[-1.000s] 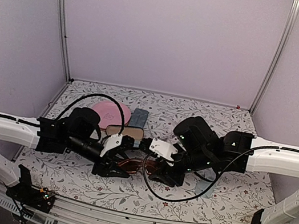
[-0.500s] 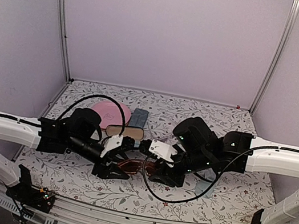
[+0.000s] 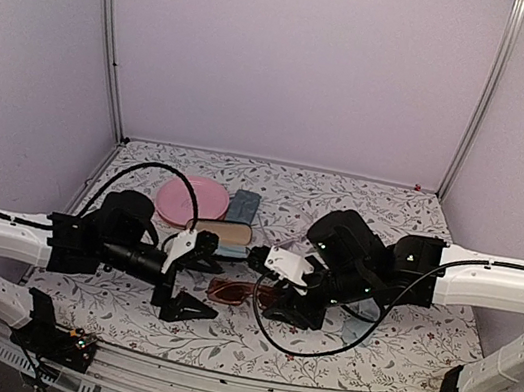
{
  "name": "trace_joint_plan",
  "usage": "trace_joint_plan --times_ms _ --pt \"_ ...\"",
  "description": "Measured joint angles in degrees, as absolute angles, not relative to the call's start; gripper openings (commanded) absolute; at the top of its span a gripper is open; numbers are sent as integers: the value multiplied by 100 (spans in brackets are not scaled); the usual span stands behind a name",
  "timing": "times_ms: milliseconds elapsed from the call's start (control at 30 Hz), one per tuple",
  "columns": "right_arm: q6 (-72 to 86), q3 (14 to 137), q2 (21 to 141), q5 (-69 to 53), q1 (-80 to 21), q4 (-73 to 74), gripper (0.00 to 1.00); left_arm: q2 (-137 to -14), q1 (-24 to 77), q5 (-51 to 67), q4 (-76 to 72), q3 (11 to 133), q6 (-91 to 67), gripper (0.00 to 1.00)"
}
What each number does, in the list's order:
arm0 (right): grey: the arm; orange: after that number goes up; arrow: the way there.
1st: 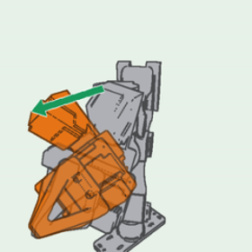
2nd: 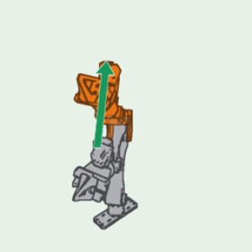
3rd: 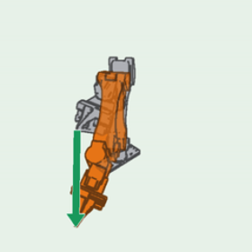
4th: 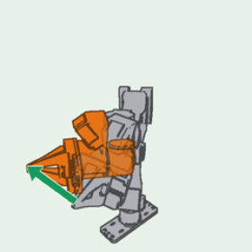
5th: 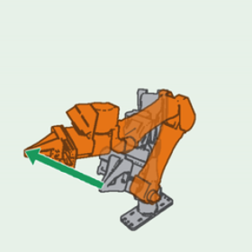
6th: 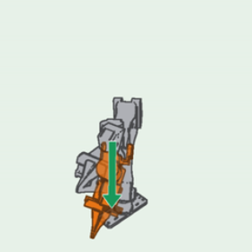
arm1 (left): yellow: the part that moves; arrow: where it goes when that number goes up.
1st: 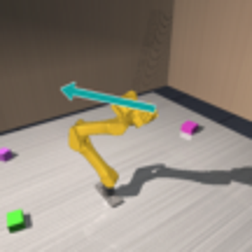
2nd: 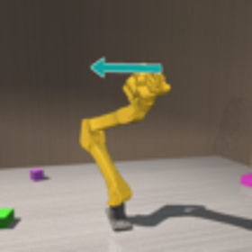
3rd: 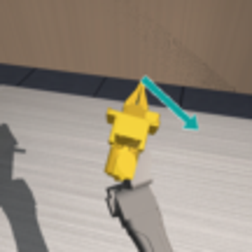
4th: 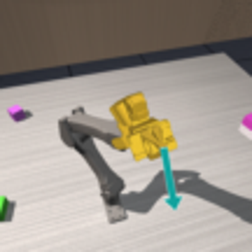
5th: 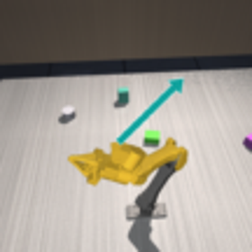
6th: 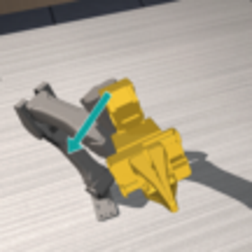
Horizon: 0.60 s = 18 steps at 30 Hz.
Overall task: Organize the sunglasses
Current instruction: Pass from the left arm to the right, then pass from the right arm to the left
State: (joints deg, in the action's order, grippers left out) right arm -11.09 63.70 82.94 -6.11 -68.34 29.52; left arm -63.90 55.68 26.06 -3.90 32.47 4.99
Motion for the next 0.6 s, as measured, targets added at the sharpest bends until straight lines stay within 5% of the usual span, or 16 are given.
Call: trace_joint_plan --times_ms 600 --pt "-982 6364 8396 -760 -6829 2685 31 -6501 5310 1903 -1651 3135 -716 92"
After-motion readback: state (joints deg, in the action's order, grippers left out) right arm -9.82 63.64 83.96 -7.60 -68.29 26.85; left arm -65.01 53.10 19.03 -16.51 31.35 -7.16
